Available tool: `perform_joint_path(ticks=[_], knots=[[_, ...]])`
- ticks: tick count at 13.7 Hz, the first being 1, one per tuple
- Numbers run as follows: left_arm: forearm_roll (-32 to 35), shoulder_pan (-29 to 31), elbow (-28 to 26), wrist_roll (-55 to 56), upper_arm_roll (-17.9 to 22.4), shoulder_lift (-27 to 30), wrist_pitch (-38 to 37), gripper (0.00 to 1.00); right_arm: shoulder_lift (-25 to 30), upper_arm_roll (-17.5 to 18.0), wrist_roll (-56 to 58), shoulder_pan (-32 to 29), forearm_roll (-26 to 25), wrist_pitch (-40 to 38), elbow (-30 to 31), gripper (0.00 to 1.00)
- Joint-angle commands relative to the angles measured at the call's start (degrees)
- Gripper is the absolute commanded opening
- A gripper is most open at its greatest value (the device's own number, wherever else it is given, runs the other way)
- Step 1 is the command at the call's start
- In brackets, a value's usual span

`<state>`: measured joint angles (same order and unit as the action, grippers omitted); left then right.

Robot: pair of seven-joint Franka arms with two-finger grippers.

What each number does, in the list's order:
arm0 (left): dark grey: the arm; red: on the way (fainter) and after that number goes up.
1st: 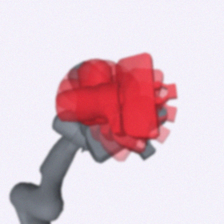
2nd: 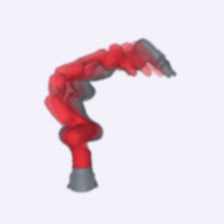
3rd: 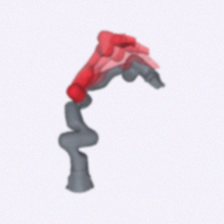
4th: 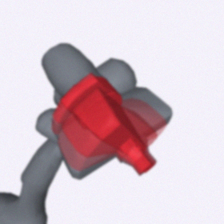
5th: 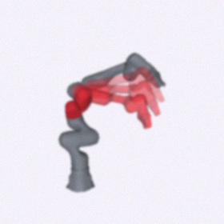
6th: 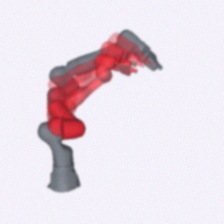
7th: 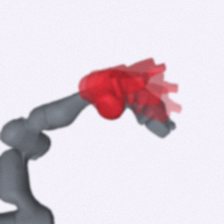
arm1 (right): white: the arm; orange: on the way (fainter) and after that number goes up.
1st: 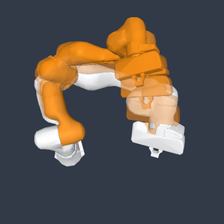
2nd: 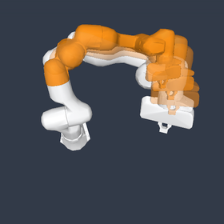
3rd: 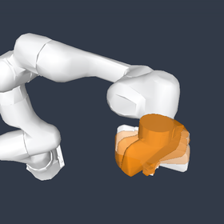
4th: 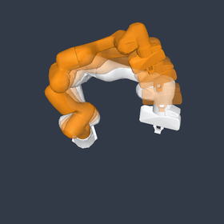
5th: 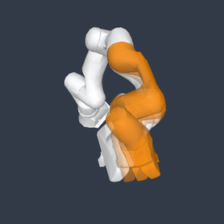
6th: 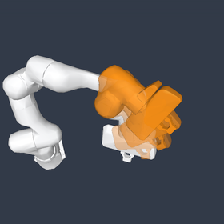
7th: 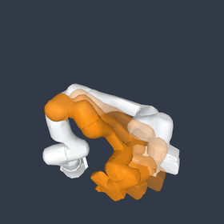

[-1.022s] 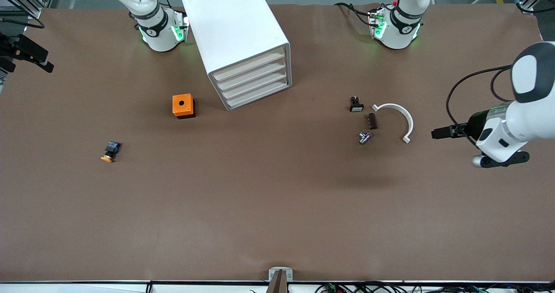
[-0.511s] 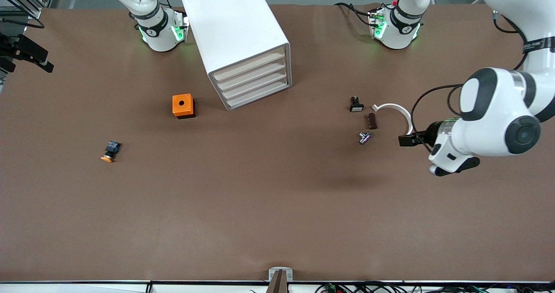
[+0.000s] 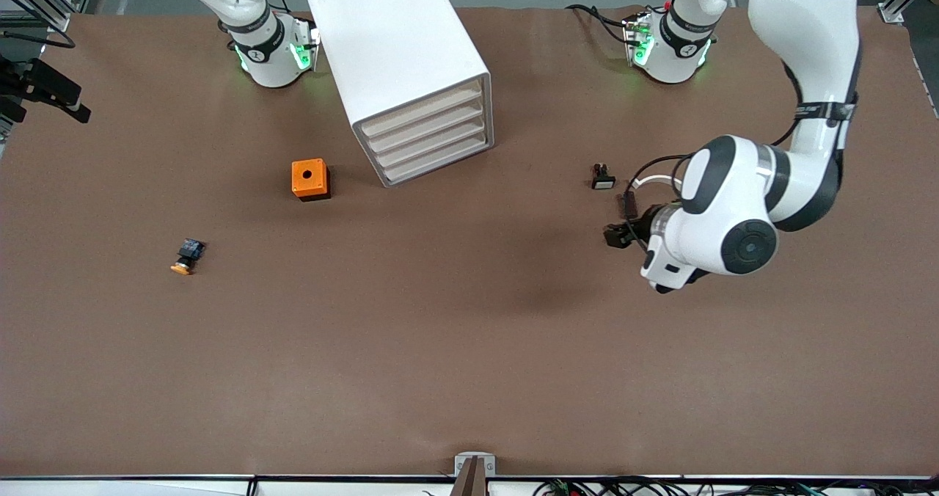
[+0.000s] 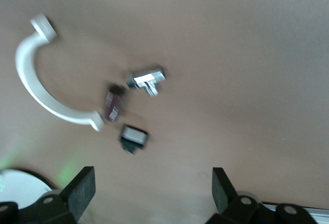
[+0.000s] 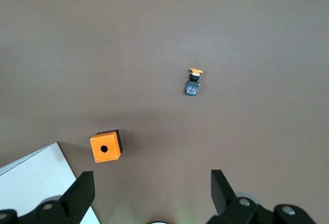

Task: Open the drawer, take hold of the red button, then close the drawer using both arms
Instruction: 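Reach the left gripper to the white cabinet drawer and grasp it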

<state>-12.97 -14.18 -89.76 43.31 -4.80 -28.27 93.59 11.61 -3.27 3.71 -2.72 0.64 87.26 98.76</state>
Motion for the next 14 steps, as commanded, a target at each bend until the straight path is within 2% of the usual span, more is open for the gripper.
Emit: perform_joint_path(ticks=[1, 3, 7, 10, 14], knots=[[-3.54, -1.72, 1.26, 9.03, 0.32, -0.73, -0.52, 1.00, 1.31, -0.07, -0.46, 0.26, -0.37, 0.10, 1.00, 1.00], [-5.91, -3.13, 3.96, 16.07, 0.32, -2.65, -0.86, 1.00, 1.31, -0.07, -0.46, 0.17, -0.37, 0.10, 1.00, 1.00], [-7.84, -6.03, 8.37, 29.86, 0.32, -5.91, -7.27, 1.00, 1.31, -0.07, -0.46, 0.17, -0.37, 0.10, 1.00, 1.00], [-11.44, -7.35, 8.64, 43.13, 0.32, -7.06, -10.79, 1.00, 1.31, -0.07, -0.46, 0.17, -0.37, 0.10, 1.00, 1.00], [-20.40, -7.53, 8.64, 56.41, 0.32, -8.73, -11.06, 1.00, 1.31, -0.07, -0.46, 0.17, -0.37, 0.10, 1.00, 1.00]])
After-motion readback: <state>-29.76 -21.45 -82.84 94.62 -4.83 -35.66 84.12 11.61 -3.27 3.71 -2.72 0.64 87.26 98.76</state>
